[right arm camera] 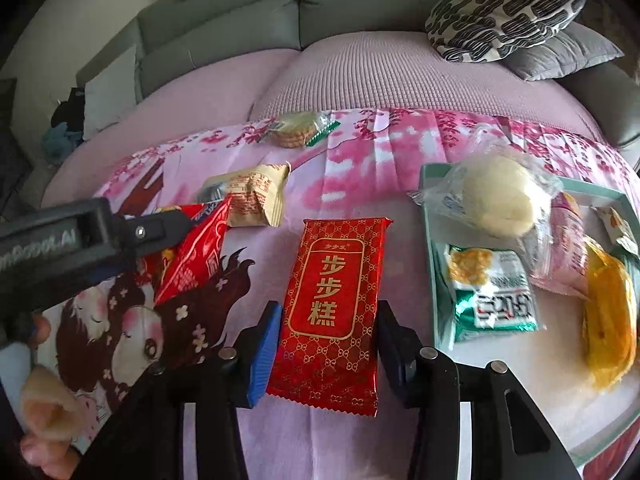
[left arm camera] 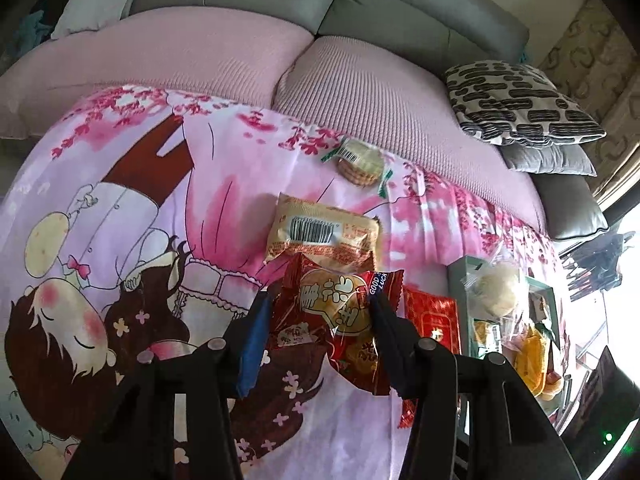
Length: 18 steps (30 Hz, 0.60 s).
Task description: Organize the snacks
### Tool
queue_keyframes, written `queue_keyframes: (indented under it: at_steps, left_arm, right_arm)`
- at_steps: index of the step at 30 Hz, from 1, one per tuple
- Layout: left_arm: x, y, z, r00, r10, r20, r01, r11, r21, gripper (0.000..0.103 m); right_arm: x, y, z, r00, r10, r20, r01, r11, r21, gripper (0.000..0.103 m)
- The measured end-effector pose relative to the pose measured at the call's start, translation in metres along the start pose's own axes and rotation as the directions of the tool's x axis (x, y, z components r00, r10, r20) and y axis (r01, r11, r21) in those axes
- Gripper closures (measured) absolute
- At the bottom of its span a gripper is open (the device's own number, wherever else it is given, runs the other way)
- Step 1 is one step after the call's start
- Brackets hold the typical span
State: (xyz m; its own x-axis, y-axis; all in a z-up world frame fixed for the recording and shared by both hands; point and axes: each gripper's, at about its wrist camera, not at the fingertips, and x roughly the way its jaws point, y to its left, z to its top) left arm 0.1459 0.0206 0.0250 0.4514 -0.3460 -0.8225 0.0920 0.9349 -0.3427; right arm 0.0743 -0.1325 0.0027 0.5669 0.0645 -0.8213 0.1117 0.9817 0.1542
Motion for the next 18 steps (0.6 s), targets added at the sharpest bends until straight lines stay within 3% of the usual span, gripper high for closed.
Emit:
queue_keyframes:
  at_steps: [11, 18]
  left_arm:
    - [-0.027, -0.032, -0.007, 0.998, -0.043, 0.047, 0.04, 0.997, 0.063, 0.051]
    - [-0.029, -0.055, -0.015, 0.996, -0.074, 0.04, 0.07, 0.993, 0.092, 0.051]
  right_arm:
    - [-0.052, -0.017, -0.009, 0.994, 0.055, 0.09, -0.059, 0.997, 0.049, 0.054]
    - [-0.072, -0.036, -0.008, 0.989, 0.046, 0.139, -0.058, 0.994, 0.089, 0.054]
